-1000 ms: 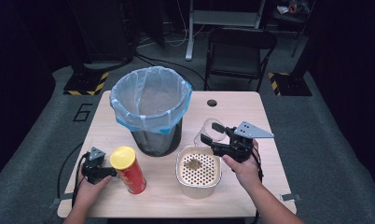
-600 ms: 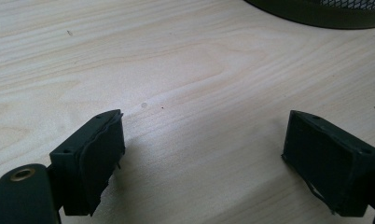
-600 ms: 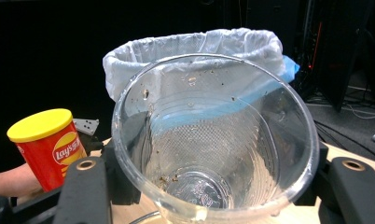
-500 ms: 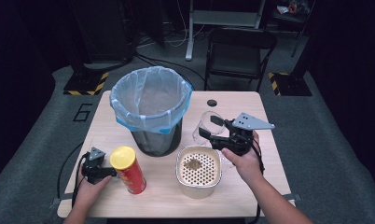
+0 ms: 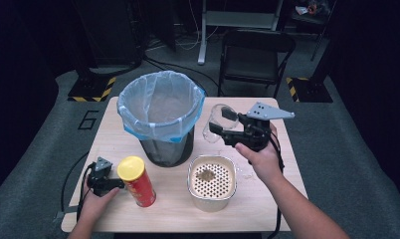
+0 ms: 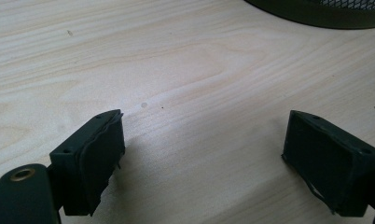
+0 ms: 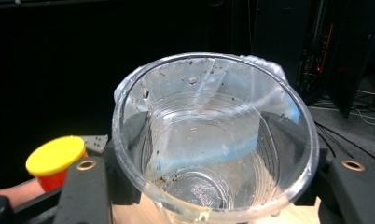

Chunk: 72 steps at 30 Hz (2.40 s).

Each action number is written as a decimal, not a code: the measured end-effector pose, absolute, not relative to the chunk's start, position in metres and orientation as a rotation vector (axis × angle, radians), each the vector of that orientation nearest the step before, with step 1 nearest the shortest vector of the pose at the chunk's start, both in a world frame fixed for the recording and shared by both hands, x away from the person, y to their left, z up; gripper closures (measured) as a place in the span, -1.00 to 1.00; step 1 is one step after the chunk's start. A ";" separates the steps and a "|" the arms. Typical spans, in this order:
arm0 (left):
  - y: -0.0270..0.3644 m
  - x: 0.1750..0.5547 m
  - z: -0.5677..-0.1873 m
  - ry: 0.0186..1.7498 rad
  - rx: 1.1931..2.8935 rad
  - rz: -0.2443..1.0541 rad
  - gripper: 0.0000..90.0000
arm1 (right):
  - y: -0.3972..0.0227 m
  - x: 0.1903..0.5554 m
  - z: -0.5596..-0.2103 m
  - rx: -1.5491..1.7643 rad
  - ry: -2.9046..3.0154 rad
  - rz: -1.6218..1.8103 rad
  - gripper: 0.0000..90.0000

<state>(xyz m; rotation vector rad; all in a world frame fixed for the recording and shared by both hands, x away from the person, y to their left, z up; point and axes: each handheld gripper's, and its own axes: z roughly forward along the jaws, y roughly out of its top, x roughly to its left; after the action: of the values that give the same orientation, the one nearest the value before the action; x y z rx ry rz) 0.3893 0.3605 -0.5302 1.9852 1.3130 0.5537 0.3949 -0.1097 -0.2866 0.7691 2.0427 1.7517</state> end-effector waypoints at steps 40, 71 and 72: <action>0.360 0.389 -0.530 1.313 1.984 0.554 -0.74 | 0.025 0.506 -0.234 0.789 2.096 1.652 -0.25; 0.360 0.387 -0.530 1.344 1.947 0.554 -0.71 | 0.014 0.493 -0.248 0.779 2.158 1.636 -0.53; 0.360 0.387 -0.530 1.344 1.947 0.554 -0.69 | 0.011 0.490 -0.248 0.764 2.160 1.628 -0.52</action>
<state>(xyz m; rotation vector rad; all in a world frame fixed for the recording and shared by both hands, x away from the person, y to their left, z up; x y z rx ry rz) 0.3867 0.3601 -0.5297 1.9472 1.3443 0.5545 0.4898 0.0115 -0.2481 0.7643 2.1599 1.6284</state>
